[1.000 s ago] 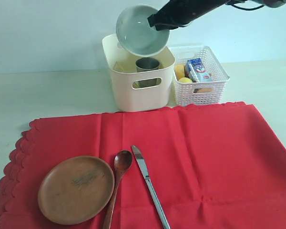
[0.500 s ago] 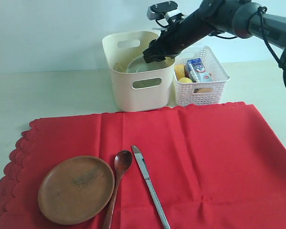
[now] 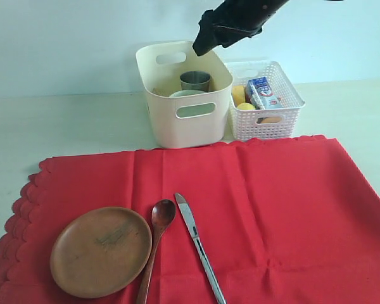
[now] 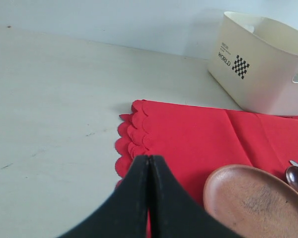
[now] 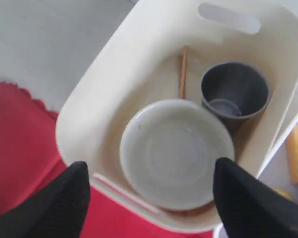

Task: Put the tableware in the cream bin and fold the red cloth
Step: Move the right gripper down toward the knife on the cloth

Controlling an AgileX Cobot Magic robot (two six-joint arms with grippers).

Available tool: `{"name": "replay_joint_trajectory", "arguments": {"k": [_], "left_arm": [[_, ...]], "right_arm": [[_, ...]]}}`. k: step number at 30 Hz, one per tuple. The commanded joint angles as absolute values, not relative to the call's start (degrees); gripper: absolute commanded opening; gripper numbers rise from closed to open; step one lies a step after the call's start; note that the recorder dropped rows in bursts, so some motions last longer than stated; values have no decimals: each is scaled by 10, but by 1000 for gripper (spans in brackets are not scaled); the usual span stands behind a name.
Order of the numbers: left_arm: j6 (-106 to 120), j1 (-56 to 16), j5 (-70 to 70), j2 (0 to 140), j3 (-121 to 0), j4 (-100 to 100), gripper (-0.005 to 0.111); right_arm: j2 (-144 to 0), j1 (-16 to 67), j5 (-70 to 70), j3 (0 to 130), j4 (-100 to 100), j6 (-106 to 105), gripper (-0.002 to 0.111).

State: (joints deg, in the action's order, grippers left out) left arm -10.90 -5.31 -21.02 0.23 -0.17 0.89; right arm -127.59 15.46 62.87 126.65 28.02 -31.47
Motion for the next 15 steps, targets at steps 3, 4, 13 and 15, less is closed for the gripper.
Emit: {"name": "replay_joint_trajectory", "arguments": {"k": [3,4,13,15], "left_arm": [[-109,-53,-207,0,0,10,0],[-109,-53,-207,0,0,10,0],[-109,-53,-207,0,0,10,0],[-109,-53,-207,0,0,10,0]], "right_arm": [[-1233,155,700,1250,274,-270,64],[-1209,161,700,1207,274,-266,63],[-1106,238,636,912,264,-290,59],[-1094,275,589,841,240,-285,58]]}}
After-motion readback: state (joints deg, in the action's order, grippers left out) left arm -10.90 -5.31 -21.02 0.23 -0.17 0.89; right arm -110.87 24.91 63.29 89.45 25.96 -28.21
